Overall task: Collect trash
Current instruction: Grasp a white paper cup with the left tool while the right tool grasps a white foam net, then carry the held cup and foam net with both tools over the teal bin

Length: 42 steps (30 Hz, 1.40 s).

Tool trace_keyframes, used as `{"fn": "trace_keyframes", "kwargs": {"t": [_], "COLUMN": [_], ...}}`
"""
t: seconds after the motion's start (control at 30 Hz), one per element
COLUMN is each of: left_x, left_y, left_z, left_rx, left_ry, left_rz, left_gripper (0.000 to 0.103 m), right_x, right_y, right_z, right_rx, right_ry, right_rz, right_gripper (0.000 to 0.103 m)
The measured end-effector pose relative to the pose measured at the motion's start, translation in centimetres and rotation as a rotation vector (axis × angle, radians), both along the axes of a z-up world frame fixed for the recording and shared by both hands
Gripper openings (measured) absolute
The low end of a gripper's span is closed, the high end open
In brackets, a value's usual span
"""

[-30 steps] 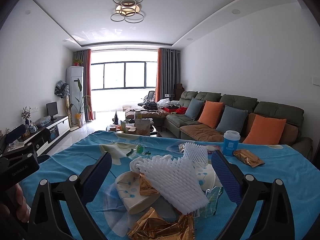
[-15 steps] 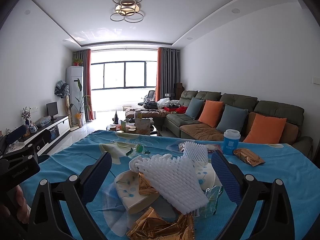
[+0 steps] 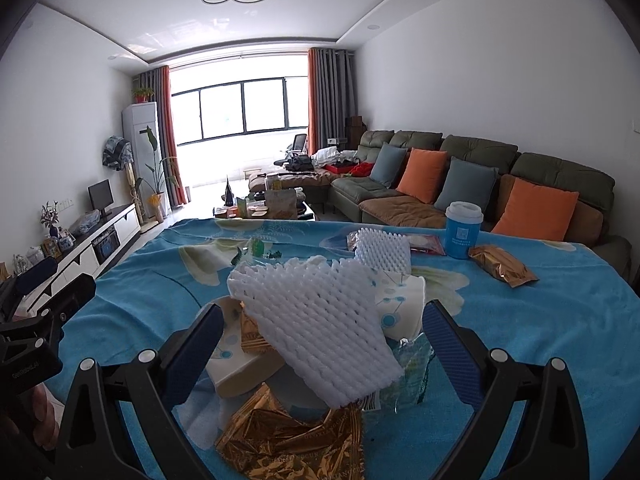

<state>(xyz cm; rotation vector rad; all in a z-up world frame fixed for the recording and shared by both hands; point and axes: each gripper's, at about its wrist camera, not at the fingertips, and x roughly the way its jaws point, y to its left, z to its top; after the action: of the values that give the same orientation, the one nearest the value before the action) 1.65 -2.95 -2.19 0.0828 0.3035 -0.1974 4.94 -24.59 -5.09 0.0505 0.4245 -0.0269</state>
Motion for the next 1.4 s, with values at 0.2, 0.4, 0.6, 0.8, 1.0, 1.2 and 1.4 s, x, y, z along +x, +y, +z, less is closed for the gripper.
{"fn": "trace_keyframes", "kwargs": {"t": [0.2,0.4,0.6,0.8,1.0,1.2,1.4], "left_x": [2.7,5.9,8.6,9.7,9.9,8.9,7.7], "left_y": [-2.4,-5.5,-7.9,-8.5,-7.7,-6.2,-2.6], "left_z": [-1.8,-3.2,-3.9,-4.1,-3.7,-2.6,-1.3], "left_rx": [0.007,0.039,0.065,0.041,-0.005,-0.035,-0.08], "left_ry": [0.13,0.243,0.37,0.435,0.442,0.421,0.407], "left_rz": [-0.126,-0.245,-0.363,-0.417,-0.427,-0.42,-0.385], "left_gripper": [0.097,0.089,0.067,0.033,0.024,0.024,0.024], "right_x": [0.3,0.4,0.7,0.9,0.8,0.6,0.1], "right_y": [-0.3,-0.3,-1.3,-2.3,-2.9,-3.3,-2.9], "right_z": [-1.1,-1.7,-2.1,-1.9,-0.7,1.0,2.9], "right_rx": [-0.009,-0.042,-0.014,0.02,0.025,0.052,0.072], "right_ry": [0.038,0.065,0.095,0.088,0.057,0.016,-0.03], "right_rz": [0.037,0.067,0.097,0.122,0.128,0.136,0.173], "right_gripper": [0.089,0.066,0.032,0.013,0.011,0.011,0.011]}}
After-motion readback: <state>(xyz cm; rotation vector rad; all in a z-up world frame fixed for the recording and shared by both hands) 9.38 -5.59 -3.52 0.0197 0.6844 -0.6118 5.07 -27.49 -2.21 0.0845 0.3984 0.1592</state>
